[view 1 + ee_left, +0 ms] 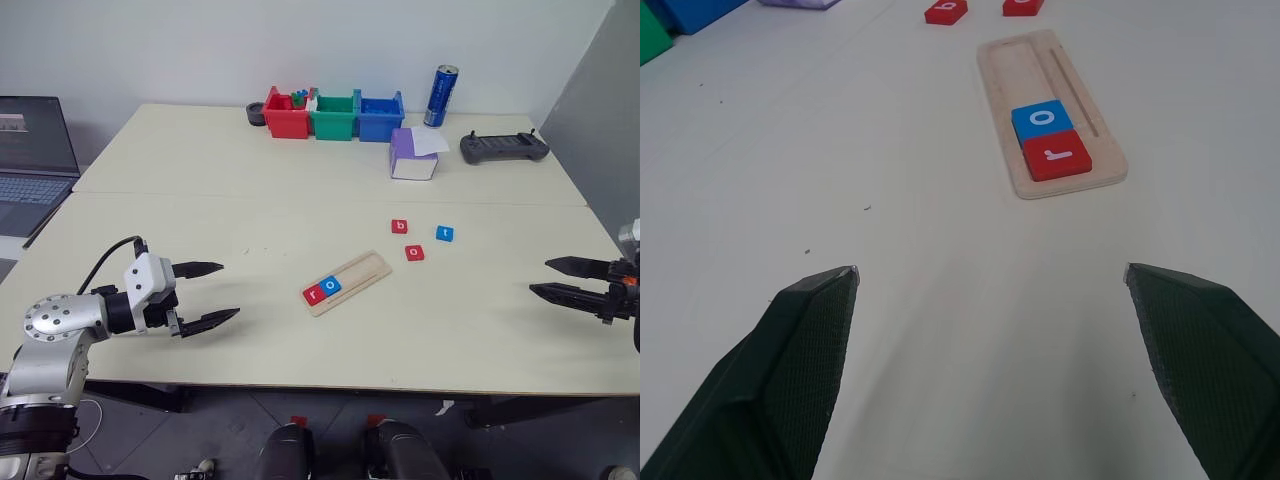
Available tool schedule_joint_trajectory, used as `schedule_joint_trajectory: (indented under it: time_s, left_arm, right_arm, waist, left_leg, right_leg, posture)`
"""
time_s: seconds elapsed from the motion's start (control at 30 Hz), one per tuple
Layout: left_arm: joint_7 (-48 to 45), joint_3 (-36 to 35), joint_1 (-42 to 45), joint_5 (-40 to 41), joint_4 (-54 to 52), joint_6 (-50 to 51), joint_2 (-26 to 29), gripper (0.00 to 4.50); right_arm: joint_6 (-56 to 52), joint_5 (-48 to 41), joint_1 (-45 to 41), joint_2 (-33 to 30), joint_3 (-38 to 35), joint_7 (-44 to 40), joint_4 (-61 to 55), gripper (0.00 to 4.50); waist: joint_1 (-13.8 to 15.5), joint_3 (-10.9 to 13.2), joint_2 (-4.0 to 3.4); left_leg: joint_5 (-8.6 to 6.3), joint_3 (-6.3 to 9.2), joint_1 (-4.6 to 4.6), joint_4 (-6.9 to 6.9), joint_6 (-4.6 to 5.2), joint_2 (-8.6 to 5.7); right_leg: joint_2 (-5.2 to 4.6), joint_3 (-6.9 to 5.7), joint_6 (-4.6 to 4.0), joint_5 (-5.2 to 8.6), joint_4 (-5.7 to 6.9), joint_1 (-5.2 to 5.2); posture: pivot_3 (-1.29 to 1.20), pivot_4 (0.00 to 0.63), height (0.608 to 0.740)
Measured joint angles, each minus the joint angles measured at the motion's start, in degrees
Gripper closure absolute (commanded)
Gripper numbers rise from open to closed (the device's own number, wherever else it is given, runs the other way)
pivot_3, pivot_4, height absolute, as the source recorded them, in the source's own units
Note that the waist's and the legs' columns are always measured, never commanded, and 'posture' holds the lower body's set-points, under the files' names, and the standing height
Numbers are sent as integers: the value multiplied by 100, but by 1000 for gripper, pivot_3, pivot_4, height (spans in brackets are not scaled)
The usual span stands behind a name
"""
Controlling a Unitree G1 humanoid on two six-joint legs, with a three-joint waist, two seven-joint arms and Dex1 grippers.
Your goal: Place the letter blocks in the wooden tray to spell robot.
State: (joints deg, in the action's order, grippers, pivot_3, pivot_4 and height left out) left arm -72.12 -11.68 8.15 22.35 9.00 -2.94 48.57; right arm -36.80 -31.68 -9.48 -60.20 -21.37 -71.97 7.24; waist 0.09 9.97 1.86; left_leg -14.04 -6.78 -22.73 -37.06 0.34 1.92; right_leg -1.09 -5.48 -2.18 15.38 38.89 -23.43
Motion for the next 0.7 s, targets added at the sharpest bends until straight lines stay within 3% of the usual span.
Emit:
schedule_joint_trajectory:
  time_s: [0.43, 0.7]
  left_arm:
    - [48, 18, -100, -4, -138, 126, -14, 0]
    - [441, 401, -142, 22, -582, 421, -796, 0]
  right_arm:
    - [-3, -11, -1, 3, 28, -28, -108, 13]
    - [-426, -409, -33, 641, 798, 201, -1621, 13]
  waist:
    - [0, 0, 0]
    - [-3, 1, 2]
  left_leg:
    - [0, 0, 0, 1, 0, 1]
    - [0, 2, -8, 0, 0, 0]
  right_leg:
    - [0, 0, 0, 0, 0, -2]
    - [0, 0, 1, 0, 0, -5]
  posture:
    - [0, 150, 740]
    - [0, 150, 740]
